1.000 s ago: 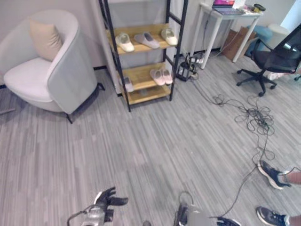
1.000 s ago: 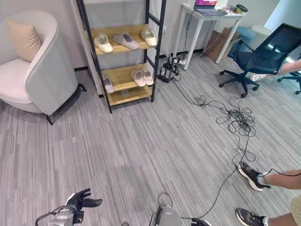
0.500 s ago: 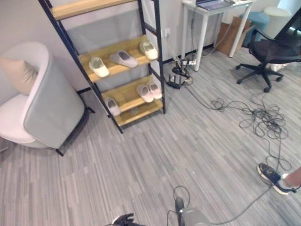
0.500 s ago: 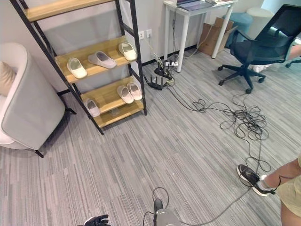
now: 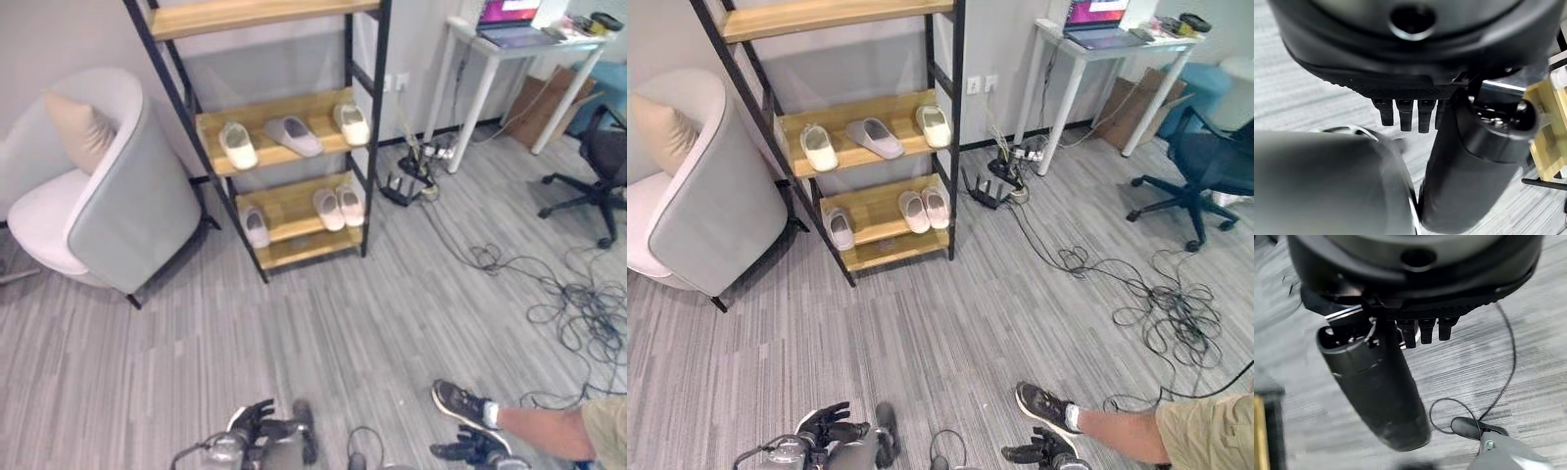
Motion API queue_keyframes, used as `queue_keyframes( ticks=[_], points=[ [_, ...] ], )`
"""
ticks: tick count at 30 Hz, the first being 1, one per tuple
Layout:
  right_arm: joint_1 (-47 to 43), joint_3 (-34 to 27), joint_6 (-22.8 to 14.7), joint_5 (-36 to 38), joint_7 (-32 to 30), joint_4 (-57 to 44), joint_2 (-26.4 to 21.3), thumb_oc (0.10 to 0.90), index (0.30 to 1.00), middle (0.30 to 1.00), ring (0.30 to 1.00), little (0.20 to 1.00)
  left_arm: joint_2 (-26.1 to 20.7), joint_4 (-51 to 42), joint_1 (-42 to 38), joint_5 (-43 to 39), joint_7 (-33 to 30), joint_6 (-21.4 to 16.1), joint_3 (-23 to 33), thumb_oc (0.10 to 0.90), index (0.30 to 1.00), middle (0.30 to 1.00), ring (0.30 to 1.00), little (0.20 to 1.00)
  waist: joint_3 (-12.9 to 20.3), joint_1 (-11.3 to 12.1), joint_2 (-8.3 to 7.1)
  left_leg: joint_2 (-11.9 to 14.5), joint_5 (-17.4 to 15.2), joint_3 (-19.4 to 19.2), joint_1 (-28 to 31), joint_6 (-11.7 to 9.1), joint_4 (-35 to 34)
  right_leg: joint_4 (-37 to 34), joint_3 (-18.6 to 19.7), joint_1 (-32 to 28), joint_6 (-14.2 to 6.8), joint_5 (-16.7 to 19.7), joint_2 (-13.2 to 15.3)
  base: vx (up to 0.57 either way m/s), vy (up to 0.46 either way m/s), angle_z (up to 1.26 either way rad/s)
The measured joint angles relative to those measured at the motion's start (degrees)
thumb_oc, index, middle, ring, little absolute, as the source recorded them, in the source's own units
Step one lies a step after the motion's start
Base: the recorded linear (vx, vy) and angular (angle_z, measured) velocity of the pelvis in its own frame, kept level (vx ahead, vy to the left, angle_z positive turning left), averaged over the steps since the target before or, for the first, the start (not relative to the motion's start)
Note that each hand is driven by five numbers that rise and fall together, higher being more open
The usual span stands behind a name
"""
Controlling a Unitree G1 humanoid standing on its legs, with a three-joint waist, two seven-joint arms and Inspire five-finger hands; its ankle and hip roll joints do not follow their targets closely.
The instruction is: Arrange the slippers neatly on the shoe rack.
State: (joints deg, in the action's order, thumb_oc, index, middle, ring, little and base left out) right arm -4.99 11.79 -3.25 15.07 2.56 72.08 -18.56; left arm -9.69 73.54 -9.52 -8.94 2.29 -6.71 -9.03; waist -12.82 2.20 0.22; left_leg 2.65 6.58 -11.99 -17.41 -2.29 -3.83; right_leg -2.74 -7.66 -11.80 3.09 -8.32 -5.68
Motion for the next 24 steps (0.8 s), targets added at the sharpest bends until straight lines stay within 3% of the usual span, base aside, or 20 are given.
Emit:
queue_keyframes(
  ticks=[1, 3, 4, 5, 6, 8, 10, 11, 12, 13, 14, 16, 17, 19, 21, 22, 23, 24],
  points=[
    [-0.12, 0.61, -0.02, -1.09, 0.06, 0.37, 0.78, 0.800, 0.900, 0.900, 0.900, 0.900, 0.02, 0.41, -0.24, 0.00, 0.10, 0.03, 0.80, 0.800, 0.900, 0.900, 0.900, 0.900, 0.09, 0.73, -0.25, -0.48, 0.13, 0.17, 0.53, 0.04, -1.06, -1.46, 1.19, -2.27, -1.70, -1.08, 0.01, 0.50, 0.133, -0.54],
    [1.13, 1.00, -0.06, -1.67, 0.71, 0.65, 1.28, 0.800, 0.900, 0.900, 0.900, 0.900, -0.04, 0.42, 0.26, 0.16, 0.43, 0.11, 2.05, 0.800, 0.900, 0.900, 0.900, 0.900, 0.30, 1.64, -0.37, -0.85, 0.65, 0.19, 1.63, 1.76, 0.35, -1.73, 2.37, -5.17, -1.61, -0.83, 0.37, 0.45, 0.159, -0.54],
    [3.23, 1.24, -0.34, -2.58, 0.90, 1.01, 1.67, 0.800, 0.900, 0.900, 0.900, 0.900, -0.12, 2.21, 1.19, 0.36, 0.32, 0.11, 3.06, 0.800, 0.900, 0.900, 0.900, 0.900, 1.10, 1.14, 0.32, -0.69, 0.10, -0.30, 4.22, 4.08, 2.23, -0.54, 2.59, -8.46, -4.11, -1.68, 0.11, 0.48, 0.213, -0.37],
    [4.08, 1.72, -0.31, -3.36, 0.91, 1.11, 2.34, 0.800, 0.900, 0.900, 0.900, 0.900, -0.64, 3.02, 1.45, 0.36, 0.24, 0.28, 3.05, 0.800, 0.900, 0.900, 0.900, 0.900, 2.03, 0.91, -0.51, -0.84, 3.57, -0.38, 4.70, 5.93, 3.02, 1.18, 2.73, -8.42, -4.87, -2.86, 0.80, 0.44, 0.213, -0.30],
    [5.15, 1.80, -0.20, -3.85, 1.23, 2.38, 3.55, 0.800, 0.900, 0.900, 0.900, 0.900, -1.25, 3.32, 1.73, 0.64, -0.35, 0.24, 2.89, 0.800, 0.900, 0.900, 0.900, 0.900, 3.86, 1.24, -2.45, -2.01, 3.86, -1.08, 4.62, 6.92, 4.80, 4.46, 3.16, -7.50, -5.98, -3.92, 2.71, 0.38, 0.206, -0.20],
    [6.37, 1.62, 0.45, -3.82, 1.80, 4.53, 5.13, 0.800, 0.900, 0.900, 0.900, 0.900, -3.06, 4.19, 2.19, 2.21, -0.66, 0.40, 1.61, 0.800, 0.900, 0.900, 0.900, 0.900, 6.33, 0.94, -5.46, -3.89, 2.07, -1.84, 6.77, 9.48, 4.38, 14.62, 3.07, -3.77, -6.71, -3.81, 5.15, 0.29, 0.213, -0.19],
    [6.85, 1.50, 0.54, -4.38, 2.10, 4.03, 5.10, 0.800, 0.900, 0.900, 0.900, 0.900, -3.66, 5.36, 1.59, 3.65, -0.47, 1.31, 1.29, 0.800, 0.900, 0.900, 0.900, 0.900, 6.27, 0.96, -6.99, -5.42, -0.53, -1.62, 10.59, 10.90, 3.58, 35.38, 2.21, 4.39, -11.69, 0.59, 8.14, 0.27, 0.240, -0.01],
    [6.75, 1.17, 0.80, -5.06, 2.06, 3.37, 4.79, 0.800, 0.900, 0.900, 0.900, 0.900, -3.64, 5.41, 1.54, 3.63, -0.46, 1.84, 0.71, 0.800, 0.900, 0.900, 0.900, 0.900, 6.12, 1.04, -7.08, -6.16, -1.38, -0.42, 12.01, 11.59, 3.75, 43.14, 1.66, 8.73, -12.67, 0.08, 10.33, 0.41, 0.254, 0.13],
    [6.68, 0.96, 1.01, -5.50, 2.03, 2.55, 4.44, 0.800, 0.900, 0.900, 0.900, 0.900, -3.60, 5.69, 1.53, 3.60, -0.55, 1.96, 0.58, 0.800, 0.900, 0.900, 0.900, 0.900, 5.84, 1.07, -6.64, -6.40, -2.93, 0.05, 12.93, 12.51, 4.49, 45.50, 1.56, 10.48, -13.22, -0.07, 11.00, 0.41, 0.193, 0.30],
    [5.94, 0.99, 1.26, -5.72, 1.64, -0.75, 2.84, 0.800, 0.900, 0.900, 0.900, 0.900, -2.79, 5.75, 1.15, 3.51, -0.66, 2.92, -0.06, 0.800, 0.900, 0.900, 0.900, 0.900, 4.30, 0.88, -4.34, -7.20, -8.46, 3.29, 17.03, 12.81, 5.45, 55.02, 0.96, 17.06, -11.54, 0.37, 13.08, 0.42, 0.124, 0.46],
    [6.03, 1.28, 0.97, -5.78, 1.49, -1.60, 2.25, 0.800, 0.900, 0.900, 0.900, 0.900, -2.91, 6.03, 1.85, 3.53, -0.81, 3.12, -0.63, 0.800, 0.900, 0.900, 0.900, 0.900, 3.86, 0.39, -3.83, -7.31, -7.87, 3.87, 18.30, 12.52, 5.74, 57.00, 0.87, 18.74, -9.30, -0.76, 13.55, 0.38, -0.050, 0.78],
    [6.12, 2.52, 0.20, -5.76, 1.15, -5.20, 0.86, 0.800, 0.900, 0.900, 0.900, 0.900, -2.62, 5.68, 2.46, 3.51, -0.82, 2.96, -2.30, 0.800, 0.900, 0.900, 0.900, 0.900, 3.07, -0.91, -1.90, -7.20, -9.06, 8.48, 21.47, 12.51, 4.55, 51.35, 1.26, 23.14, -7.24, -4.42, 10.79, 0.33, -0.109, 1.01],
    [5.66, 3.26, -0.13, -5.75, 1.23, -5.95, 0.83, 0.800, 0.900, 0.900, 0.900, 0.900, -2.86, 5.71, 2.27, 3.51, -0.82, 2.95, -2.14, 0.800, 0.900, 0.900, 0.900, 0.900, 2.38, -2.12, -1.64, -6.41, -9.03, 10.16, 22.35, 11.92, 4.33, 42.37, 5.31, 25.25, -6.66, -5.21, 7.28, 0.19, -0.090, 1.08],
    [4.81, 3.33, -0.48, -5.75, 1.35, -6.18, 0.82, 0.800, 0.900, 0.900, 0.900, 0.900, -2.98, 5.73, 2.37, 3.48, -0.80, 2.86, -2.17, 0.800, 0.900, 0.900, 0.900, 0.900, 1.67, -2.36, -1.91, -6.99, -9.83, 11.67, 23.26, 9.43, 4.44, 34.30, 8.51, 29.10, -7.58, -4.50, 5.58, 0.19, -0.105, 1.03],
    [4.27, 3.53, -0.24, -5.76, 1.50, -5.95, 1.75, 0.800, 0.900, 0.900, 0.900, 0.900, -3.45, 5.60, 3.69, 2.87, -0.93, 2.46, -2.13, 0.800, 0.900, 0.900, 0.900, 0.900, 1.45, -1.98, -3.43, -7.92, -12.21, 12.67, 26.65, 7.21, 4.49, 22.71, 10.61, 30.31, -5.72, 3.40, 6.30, 0.25, -0.209, 1.26],
    [3.99, 3.53, -0.22, -5.78, 1.54, -5.97, 1.88, 0.800, 0.900, 0.900, 0.900, 0.900, -3.57, 5.58, 3.94, 2.82, -0.96, 2.45, -2.17, 0.800, 0.900, 0.900, 0.900, 0.900, 1.26, -1.91, -3.23, -7.79, -13.00, 12.73, 27.35, 6.52, 4.52, 20.87, 10.92, 30.43, -5.51, 5.40, 6.45, 0.25, -0.261, 1.22],
    [4.04, 3.66, -0.22, -5.99, 1.57, -5.93, 2.54, 0.800, 0.900, 0.900, 0.900, 0.900, -4.11, 5.52, 4.44, 2.45, -1.03, 2.48, -1.92, 0.800, 0.900, 0.900, 0.900, 0.900, 1.63, -1.87, -4.96, -8.86, -14.56, 14.11, 28.73, 5.32, 5.39, 18.37, 11.10, 28.76, -5.33, 10.71, 7.16, 0.10, -0.115, 0.74],
    [4.27, 3.66, -0.26, -6.02, 1.77, -5.99, 2.93, 0.800, 0.900, 0.900, 0.900, 0.900, -4.42, 5.32, 4.80, 2.36, -1.05, 2.51, -1.65, 0.800, 0.900, 0.900, 0.900, 0.900, 1.71, -1.58, -6.08, -9.68, -15.39, 14.45, 28.95, 4.25, 6.78, 17.55, 11.71, 27.97, -3.72, 11.87, 7.83, 0.13, -0.164, 0.43]
  ],
)
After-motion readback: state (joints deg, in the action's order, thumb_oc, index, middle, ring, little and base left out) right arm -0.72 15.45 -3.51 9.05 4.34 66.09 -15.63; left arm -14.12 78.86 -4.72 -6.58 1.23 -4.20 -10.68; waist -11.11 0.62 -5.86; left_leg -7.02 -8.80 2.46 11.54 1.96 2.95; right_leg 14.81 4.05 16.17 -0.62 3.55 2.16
